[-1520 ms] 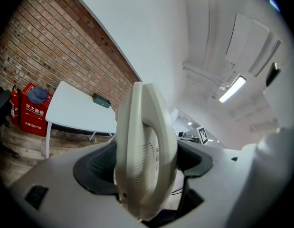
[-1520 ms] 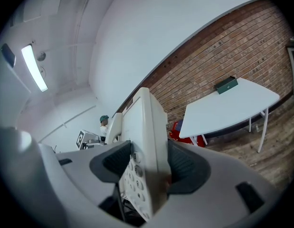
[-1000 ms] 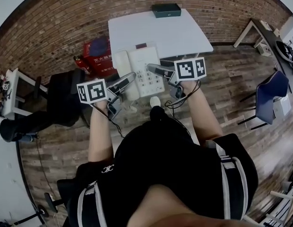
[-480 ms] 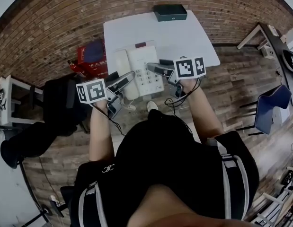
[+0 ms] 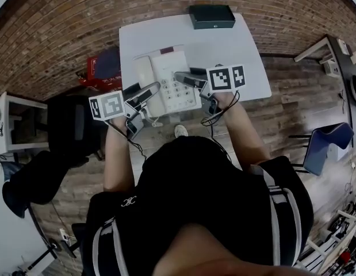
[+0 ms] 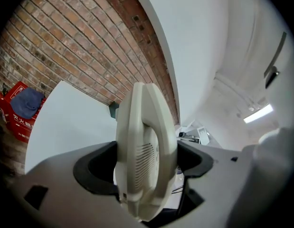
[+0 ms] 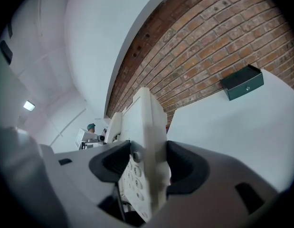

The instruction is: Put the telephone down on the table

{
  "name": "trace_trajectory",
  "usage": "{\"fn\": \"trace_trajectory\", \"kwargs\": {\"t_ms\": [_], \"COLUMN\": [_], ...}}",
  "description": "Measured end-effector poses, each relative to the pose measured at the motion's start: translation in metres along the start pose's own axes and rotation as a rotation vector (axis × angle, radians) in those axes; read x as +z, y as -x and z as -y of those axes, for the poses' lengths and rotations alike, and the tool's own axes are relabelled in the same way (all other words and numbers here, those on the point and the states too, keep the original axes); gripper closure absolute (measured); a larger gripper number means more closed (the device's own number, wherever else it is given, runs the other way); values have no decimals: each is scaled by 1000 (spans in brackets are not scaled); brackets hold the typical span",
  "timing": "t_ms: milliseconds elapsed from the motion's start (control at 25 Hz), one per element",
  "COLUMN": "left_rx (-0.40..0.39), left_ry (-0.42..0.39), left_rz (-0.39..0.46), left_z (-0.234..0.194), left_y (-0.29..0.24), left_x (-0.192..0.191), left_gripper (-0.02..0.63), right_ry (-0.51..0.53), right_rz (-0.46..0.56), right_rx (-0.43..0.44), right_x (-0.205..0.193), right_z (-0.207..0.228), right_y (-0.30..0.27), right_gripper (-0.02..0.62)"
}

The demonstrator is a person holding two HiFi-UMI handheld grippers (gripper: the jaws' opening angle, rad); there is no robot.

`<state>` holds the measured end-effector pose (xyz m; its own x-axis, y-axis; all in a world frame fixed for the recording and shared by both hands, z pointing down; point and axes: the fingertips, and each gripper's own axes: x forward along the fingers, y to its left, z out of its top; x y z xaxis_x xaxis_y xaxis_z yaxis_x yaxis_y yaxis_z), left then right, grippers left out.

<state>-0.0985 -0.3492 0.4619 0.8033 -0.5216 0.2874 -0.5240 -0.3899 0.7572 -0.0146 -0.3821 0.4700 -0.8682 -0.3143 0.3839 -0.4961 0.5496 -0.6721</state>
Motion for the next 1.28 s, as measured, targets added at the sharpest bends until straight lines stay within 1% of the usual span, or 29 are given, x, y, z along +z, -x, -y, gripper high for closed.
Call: {"fn": "trace_trajectory", "kwargs": {"t_ms": [200, 400, 560, 720, 920, 1080, 1280], "left_rx": [37, 60, 58, 58, 47, 34, 9], "left_ry": [41, 101, 134, 152, 194, 218, 275], "left_rz": [0, -23, -80, -138, -213, -255, -297], "left_z": [-31, -72, -109, -142, -185, -211, -233], "left_y": [-22, -29, -42, -58, -81, -96, -111], "left_x": [20, 26, 27, 30, 25, 13, 1], "left_gripper": [221, 221, 221, 221, 221, 221, 221], "right_ry": [-23, -66, -107, -161, -224, -268, -297], "right_rz": [-41, -79, -101, -87, -81, -96, -120], "right_rx": [24, 19, 2, -7, -48, -74, -120], "right_x": [19, 19, 15, 11, 1, -14, -26], "right_z": [33, 58, 85, 114, 154, 179, 202], "right_y": [-25, -59, -85, -106, -130, -143, -151], "right_gripper": [376, 376, 376, 376, 376, 376, 376]}}
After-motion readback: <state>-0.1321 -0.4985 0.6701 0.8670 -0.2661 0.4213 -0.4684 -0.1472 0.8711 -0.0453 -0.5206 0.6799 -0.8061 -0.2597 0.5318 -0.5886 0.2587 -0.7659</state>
